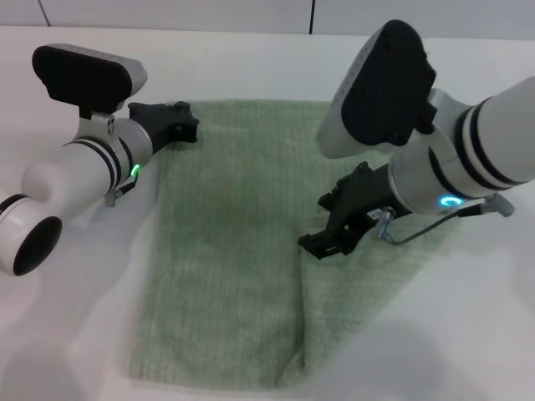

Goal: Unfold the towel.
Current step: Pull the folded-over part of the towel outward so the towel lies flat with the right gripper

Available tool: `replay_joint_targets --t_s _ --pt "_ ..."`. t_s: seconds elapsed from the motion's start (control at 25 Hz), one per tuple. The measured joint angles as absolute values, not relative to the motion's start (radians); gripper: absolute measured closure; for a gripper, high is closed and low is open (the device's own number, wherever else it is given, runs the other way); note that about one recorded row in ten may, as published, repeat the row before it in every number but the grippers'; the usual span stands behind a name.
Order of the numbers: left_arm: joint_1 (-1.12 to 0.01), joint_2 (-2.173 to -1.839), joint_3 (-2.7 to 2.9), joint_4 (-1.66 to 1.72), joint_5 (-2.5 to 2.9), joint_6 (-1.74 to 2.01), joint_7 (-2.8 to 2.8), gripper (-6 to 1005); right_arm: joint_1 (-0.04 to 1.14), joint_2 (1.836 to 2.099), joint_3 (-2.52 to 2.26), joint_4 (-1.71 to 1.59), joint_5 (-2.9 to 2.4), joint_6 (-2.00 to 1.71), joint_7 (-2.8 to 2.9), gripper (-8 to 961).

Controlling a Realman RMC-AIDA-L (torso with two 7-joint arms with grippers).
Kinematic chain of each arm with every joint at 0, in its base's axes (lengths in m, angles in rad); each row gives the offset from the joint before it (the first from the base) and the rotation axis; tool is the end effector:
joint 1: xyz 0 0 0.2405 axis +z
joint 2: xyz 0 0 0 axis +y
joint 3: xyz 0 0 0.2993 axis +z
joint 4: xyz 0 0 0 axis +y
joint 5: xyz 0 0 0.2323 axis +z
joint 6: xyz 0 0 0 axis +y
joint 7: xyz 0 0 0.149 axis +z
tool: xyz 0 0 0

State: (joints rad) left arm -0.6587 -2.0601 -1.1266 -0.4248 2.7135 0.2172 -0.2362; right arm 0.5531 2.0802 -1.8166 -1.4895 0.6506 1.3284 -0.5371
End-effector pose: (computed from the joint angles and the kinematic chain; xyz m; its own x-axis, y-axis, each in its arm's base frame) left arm -0.3119 0.4568 -0.1148 0.7458 0.4515 0.4898 0.6474 -0.3178 -0.6927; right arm 0.1423 0.3567 -0.1010 0.9092 -0.3495 0.2264 -0.2698 -0.9086 -0.3189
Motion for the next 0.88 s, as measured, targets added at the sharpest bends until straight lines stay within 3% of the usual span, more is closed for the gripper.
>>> replay_joint_targets --t_s 0.16,0.88 --pt "-0.659 -2.06 -1.126 -0.425 2.714 0.218 -0.236 1000 0.573 2.08 -1.819 -1.44 0.653 1.295 -0.541 317" --pt "-0.656 -2.06 -1.126 -0.426 2.714 0.215 -0.236 1000 0.679 2.085 -1.865 -1.223 0.675 1.17 -0.548 324"
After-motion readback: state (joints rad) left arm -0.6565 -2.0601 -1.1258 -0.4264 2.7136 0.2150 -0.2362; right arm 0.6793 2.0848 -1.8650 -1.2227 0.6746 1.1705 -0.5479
